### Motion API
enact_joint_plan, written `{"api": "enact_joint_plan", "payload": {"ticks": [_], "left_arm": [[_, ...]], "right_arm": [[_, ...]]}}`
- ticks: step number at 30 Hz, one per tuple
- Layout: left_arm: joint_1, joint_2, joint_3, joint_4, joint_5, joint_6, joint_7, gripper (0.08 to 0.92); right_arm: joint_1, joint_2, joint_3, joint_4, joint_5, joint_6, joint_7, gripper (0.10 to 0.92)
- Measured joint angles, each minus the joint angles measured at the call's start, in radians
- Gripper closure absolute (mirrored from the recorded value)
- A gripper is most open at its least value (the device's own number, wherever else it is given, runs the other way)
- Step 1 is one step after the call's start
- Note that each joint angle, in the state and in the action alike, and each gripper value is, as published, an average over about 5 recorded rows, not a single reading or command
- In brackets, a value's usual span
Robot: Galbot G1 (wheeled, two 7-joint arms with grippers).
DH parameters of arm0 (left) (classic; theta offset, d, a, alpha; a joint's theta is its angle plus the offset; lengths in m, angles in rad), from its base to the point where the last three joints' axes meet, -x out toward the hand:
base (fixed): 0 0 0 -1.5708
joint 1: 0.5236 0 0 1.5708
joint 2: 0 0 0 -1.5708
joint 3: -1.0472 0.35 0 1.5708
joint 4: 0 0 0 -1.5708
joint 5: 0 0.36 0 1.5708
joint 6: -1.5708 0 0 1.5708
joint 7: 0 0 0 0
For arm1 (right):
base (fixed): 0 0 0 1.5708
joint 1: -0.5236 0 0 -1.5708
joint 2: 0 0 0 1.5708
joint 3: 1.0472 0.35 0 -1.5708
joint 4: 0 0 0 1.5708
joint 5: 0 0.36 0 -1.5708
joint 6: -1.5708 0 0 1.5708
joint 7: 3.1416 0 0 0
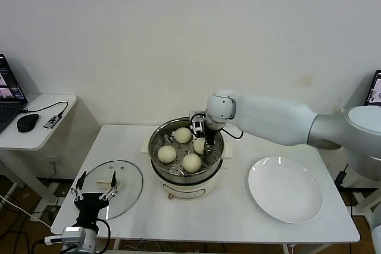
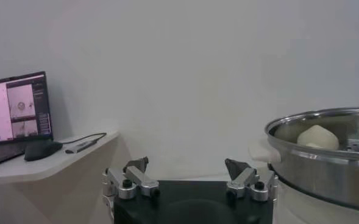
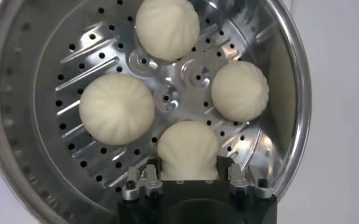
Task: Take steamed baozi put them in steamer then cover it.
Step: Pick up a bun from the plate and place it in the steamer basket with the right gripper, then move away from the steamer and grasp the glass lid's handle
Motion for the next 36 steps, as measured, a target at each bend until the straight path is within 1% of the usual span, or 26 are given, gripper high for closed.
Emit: {"api": "enact_joint_plan", "payload": {"ticks": [3,6,14,17,20,24,28,32,36], "left_arm": [[0.001,-0.002,0.001,-0.002,0.001,0.0,0.0,0.177],[-0.001,-0.003,0.001,-0.004,0.001,0.0,0.0,0.177],[-0.004,0.0,0.001,0.002,-0.003,0.001,0.0,0.177],[-0.005,0.003,-0.001,0.004,-0.006,0.0,0.0,0.177],[-0.007,0.005,-0.001,0.008,-0.007,-0.003,0.001,0.177],[-0.007,0.008,0.004,0.013,-0.002,-0.008,0.004,0.177],[-0.005,0.005,0.008,0.015,0.005,-0.012,0.005,0.177],[0.0,-0.001,0.013,0.02,0.015,-0.019,0.002,0.177],[0.007,-0.007,0.02,0.028,0.036,-0.029,-0.006,0.177]], "right_arm": [[0.002,-0.011,0.016,0.01,0.0,0.0,0.002,0.262],[0.011,-0.03,0.033,0.029,0.004,-0.001,0.001,0.214],[0.024,-0.134,0.094,0.132,0.031,0.012,0.028,0.203],[0.0,-0.199,0.138,0.198,0.067,0.026,0.083,0.203],[-0.059,-0.278,0.205,0.273,0.113,0.055,0.17,0.203],[-0.209,-0.385,0.355,0.364,0.149,0.132,0.303,0.203],[-0.443,-0.449,0.586,0.436,0.14,0.237,0.411,0.203],[-0.709,-0.457,0.852,0.489,0.086,0.357,0.486,0.203],[-0.971,-0.416,1.111,0.52,0.007,0.48,0.529,0.203]]}}
